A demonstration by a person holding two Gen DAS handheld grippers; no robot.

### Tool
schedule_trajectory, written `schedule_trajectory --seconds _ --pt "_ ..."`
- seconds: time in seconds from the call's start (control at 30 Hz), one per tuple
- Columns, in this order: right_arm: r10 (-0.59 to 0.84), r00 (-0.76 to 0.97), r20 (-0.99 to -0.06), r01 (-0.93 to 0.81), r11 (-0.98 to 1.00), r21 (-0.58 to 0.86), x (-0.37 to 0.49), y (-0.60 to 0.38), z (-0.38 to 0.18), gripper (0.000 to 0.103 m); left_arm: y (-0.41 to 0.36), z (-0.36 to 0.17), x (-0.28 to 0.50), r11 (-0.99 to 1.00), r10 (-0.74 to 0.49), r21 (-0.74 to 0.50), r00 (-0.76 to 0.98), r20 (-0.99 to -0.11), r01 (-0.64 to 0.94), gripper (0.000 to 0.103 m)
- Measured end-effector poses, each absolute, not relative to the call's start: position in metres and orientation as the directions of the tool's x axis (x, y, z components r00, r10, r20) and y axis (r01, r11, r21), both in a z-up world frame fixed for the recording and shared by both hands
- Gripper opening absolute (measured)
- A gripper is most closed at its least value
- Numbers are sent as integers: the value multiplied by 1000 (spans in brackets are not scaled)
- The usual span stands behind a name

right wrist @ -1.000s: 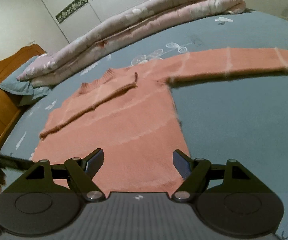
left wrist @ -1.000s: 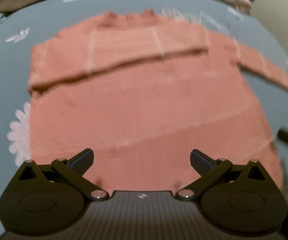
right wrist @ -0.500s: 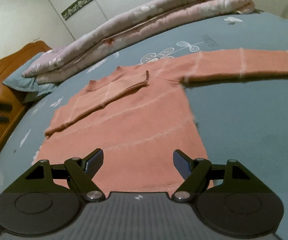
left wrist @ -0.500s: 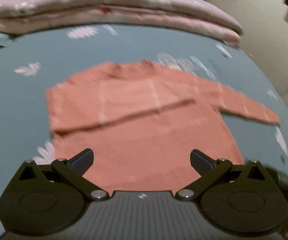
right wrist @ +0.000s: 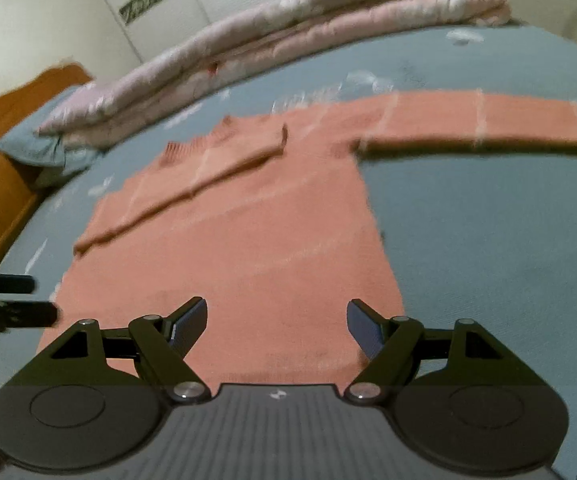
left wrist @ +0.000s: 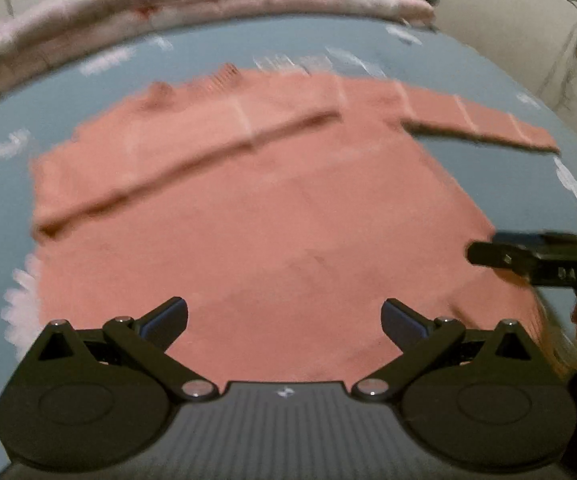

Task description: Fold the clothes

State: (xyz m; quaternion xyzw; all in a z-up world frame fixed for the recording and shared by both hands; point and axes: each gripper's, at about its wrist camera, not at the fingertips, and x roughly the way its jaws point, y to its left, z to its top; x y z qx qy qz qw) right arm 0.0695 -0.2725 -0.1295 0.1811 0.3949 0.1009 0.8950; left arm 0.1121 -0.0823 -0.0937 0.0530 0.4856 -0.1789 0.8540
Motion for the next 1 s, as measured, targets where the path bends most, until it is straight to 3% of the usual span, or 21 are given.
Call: schedule_trajectory --seconds 0.33,0.6,0.77,0.87,1.0 --pt "290 581 -760 -104 953 284 61 -276 -144 81 -95 -155 76 912 -232 -34 444 -866 410 102" --pt "283 582 -762 -90 954 285 63 -273 -143 85 -78 -145 44 891 -250 -40 416 -874 452 102" --pt "278 586 -761 -86 955 282 62 -272 -142 86 -50 -132 61 940 -222 -46 500 -837 339 102" --pt "273 587 -762 -79 956 282 65 -271 -142 86 -27 -140 67 964 -199 -87 462 -864 252 102" --pt "267 586 -765 -80 959 273 67 -269 -142 86 -10 -153 53 962 -201 -105 396 -896 251 102"
